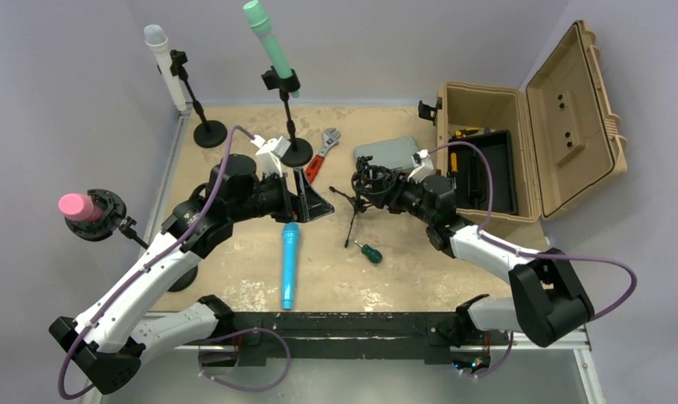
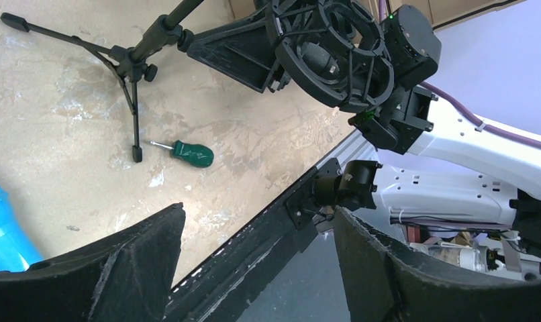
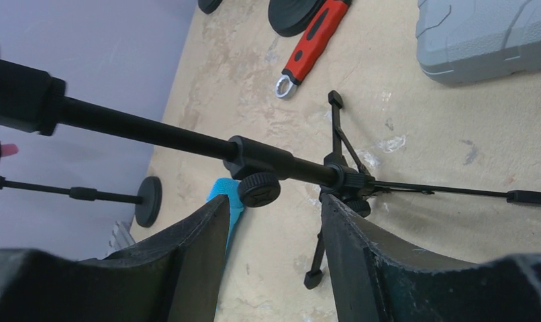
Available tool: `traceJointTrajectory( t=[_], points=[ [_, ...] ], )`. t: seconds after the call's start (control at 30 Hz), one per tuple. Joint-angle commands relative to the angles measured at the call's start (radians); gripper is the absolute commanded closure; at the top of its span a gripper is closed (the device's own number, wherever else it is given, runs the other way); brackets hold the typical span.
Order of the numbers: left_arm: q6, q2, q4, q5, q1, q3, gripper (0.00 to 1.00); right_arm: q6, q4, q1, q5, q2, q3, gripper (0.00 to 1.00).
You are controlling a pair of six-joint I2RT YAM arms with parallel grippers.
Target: Remove the microphone from the stand
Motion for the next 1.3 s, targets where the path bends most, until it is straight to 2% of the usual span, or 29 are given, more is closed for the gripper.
traceJointTrajectory(
  t=[0.0, 0.37, 0.6, 0.63, 0.73, 0.93, 1.1, 1.2, 1.27],
  points=[
    [0.029, -0.021, 0.004, -0.019, -0.006, -0.005, 0.21, -0.052, 0.088, 0.017, -0.011, 0.031, 0.034, 0.49],
    [0.046, -0.063, -0.010, -0.100, -0.005, -0.040, 0.22, -0.077, 0.114, 0.027, 0.027, 0.042, 0.050, 0.55],
    [0.039, -0.165, 0.034, -0.203, -0.004, -0.131, 0.22, -0.126, 0.146, 0.047, 0.026, 0.083, 0.066, 0.74],
    [0.039, -0.171, 0.033, -0.212, -0.004, -0.141, 0.22, -0.135, 0.146, 0.052, 0.026, 0.089, 0.070, 0.78],
    [0.038, -0.177, 0.031, -0.230, -0.005, -0.166, 0.22, -0.164, 0.135, 0.077, 0.033, 0.107, 0.081, 0.99],
    [0.033, -0.191, 0.102, -0.296, -0.005, -0.271, 0.23, -0.238, 0.152, 0.197, 0.091, 0.130, 0.076, 1.00],
    [-0.008, -0.211, 0.121, -0.318, -0.004, -0.311, 0.30, -0.348, 0.049, 0.301, 0.371, 0.126, 0.091, 1.00],
    [-0.021, -0.235, 0.119, -0.352, -0.004, -0.324, 0.30, -0.406, 0.046, 0.321, 0.483, 0.118, 0.073, 1.00],
    [-0.025, -0.253, 0.110, -0.366, -0.004, -0.330, 0.30, -0.460, 0.045, 0.329, 0.503, 0.123, 0.071, 1.00]
  ],
)
